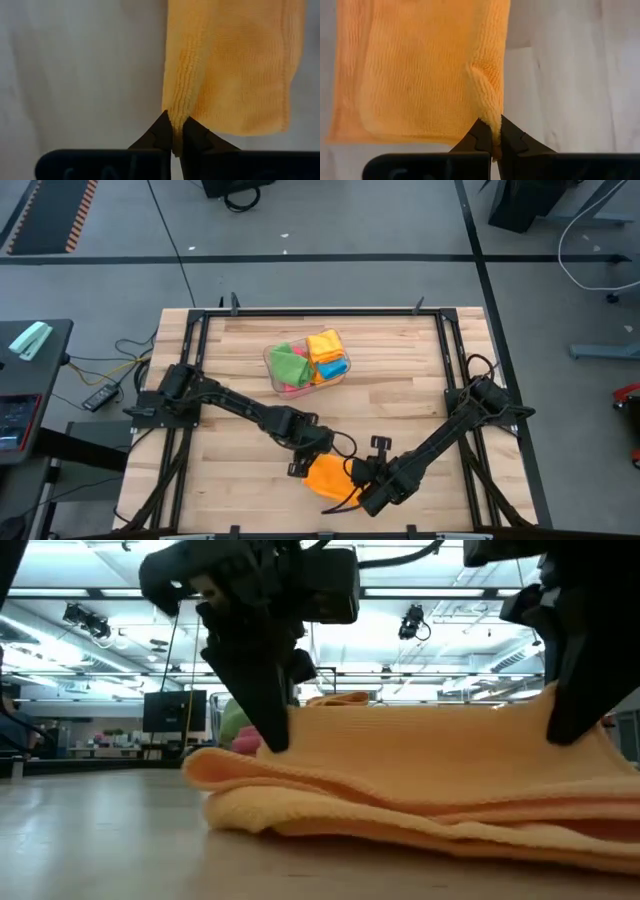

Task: Fold microfiber towels
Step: Fold the orange microfiber cloth

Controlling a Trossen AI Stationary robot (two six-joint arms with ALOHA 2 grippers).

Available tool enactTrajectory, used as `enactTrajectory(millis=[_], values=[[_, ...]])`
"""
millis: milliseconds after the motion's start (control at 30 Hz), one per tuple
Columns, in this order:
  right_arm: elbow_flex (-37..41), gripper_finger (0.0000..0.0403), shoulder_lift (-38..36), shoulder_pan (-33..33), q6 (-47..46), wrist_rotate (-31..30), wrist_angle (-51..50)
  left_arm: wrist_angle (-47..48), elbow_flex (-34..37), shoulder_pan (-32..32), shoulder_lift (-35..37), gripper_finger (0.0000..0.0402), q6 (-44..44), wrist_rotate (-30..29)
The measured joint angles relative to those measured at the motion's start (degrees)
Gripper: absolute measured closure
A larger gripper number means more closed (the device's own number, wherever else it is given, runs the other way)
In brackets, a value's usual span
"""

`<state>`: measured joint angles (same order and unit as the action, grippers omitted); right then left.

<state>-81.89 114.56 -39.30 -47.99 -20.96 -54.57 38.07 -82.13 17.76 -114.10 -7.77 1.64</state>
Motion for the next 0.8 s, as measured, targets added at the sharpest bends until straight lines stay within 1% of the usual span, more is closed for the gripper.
enactTrajectory(millis=[133, 233, 300, 400, 500, 633, 800], values=[[1.55, 0.039, -0.01, -0.04, 2.66, -3.67, -1.04, 0.65, 0.0, 0.15, 0.0, 0.0387, 4.21, -4.47], [2.28, 0.0388, -0.01, 0.19, 3.84, -7.18, -4.03, 1.09, 0.0, -0.39, 0.0, 0.0389, 6.74, -8.51], [2.48, 0.0387, -0.01, 0.62, 3.96, -9.21, -6.38, 1.2, 0.0, -1.5, 0.0, 0.0383, 7.67, -9.14], [2.48, 0.0386, -0.01, 1.16, 4.06, -13.57, -11.13, 1.23, -0.02, -3.67, 0.0, 0.0375, 8.89, -11.99], [2.52, 0.0385, -0.01, 1.44, 5.69, -15.38, -12.31, 0.8, 0.02, -5.29, 0.0, 0.0381, 8.46, -10.77], [2.54, 0.0385, -0.01, 1.17, 7.95, -15.49, -10.77, -0.46, 0.04, -4.24, 0.0, 0.0388, 8.48, -8.97], [2.54, 0.0384, -0.01, 0.54, 7.5, -15.94, -10.63, -0.23, 0.07, -2.33, 0.0, 0.0371, 6.75, -8.92]])
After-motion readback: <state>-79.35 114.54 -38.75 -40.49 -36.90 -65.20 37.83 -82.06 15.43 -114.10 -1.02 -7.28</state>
